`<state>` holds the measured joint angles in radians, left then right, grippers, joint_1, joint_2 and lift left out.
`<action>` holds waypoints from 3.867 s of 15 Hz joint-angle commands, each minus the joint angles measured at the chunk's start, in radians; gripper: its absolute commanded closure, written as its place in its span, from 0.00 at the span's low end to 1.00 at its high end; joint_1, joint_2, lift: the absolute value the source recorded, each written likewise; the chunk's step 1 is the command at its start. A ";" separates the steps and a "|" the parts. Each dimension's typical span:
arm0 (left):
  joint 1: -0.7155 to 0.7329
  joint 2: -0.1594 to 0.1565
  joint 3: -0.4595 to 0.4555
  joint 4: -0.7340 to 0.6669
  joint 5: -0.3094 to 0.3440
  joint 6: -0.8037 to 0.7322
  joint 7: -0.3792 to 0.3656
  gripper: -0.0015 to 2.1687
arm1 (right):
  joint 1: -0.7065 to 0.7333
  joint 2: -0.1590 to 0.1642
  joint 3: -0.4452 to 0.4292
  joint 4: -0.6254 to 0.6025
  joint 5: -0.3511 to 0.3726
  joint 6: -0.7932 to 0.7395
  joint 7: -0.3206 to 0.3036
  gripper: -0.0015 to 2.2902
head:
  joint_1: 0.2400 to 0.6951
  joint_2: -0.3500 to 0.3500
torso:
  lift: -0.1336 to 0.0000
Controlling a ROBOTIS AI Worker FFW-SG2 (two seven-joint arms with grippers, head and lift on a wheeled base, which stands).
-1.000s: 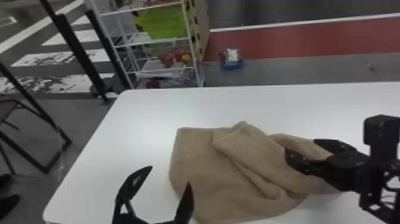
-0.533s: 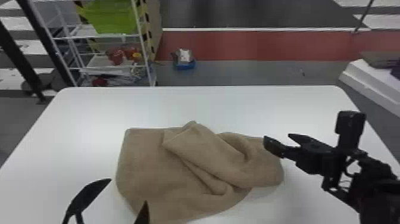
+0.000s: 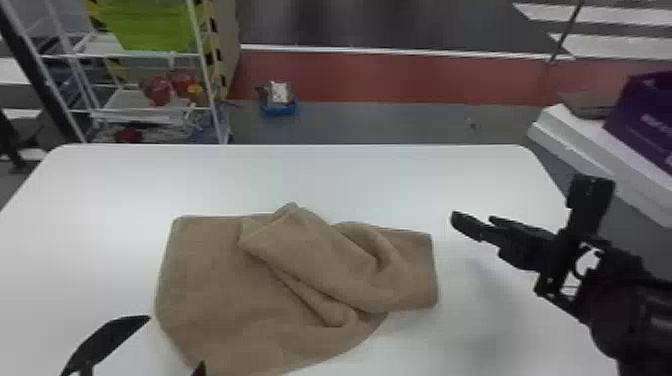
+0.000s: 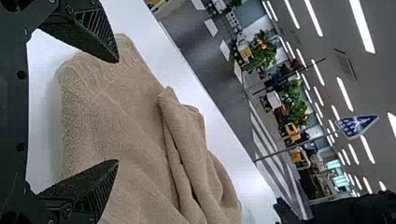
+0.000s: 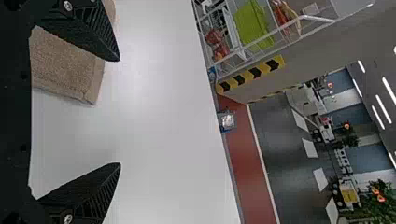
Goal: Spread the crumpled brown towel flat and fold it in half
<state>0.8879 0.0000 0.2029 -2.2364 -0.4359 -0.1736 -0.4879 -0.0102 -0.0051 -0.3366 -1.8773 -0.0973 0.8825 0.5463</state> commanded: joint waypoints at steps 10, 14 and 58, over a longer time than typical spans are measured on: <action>-0.058 -0.003 -0.115 -0.086 -0.195 0.363 -0.169 0.07 | -0.116 -0.003 -0.070 0.155 -0.009 -0.147 -0.032 0.03 | 1.00 0.28 | 0.00; -0.058 -0.003 -0.206 -0.124 -0.259 0.513 -0.175 0.08 | -0.137 -0.003 -0.084 0.158 -0.009 -0.132 -0.043 0.03 | 1.00 0.26 | 0.00; -0.049 0.003 -0.319 -0.187 -0.330 0.685 -0.021 0.50 | -0.088 0.006 0.008 -0.212 -0.259 0.362 -0.163 0.04 | 1.00 0.42 | 0.00</action>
<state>0.8358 0.0030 -0.1245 -2.4020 -0.7651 0.5053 -0.5115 -0.0989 0.0000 -0.3230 -2.0915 -0.3562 1.2449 0.3834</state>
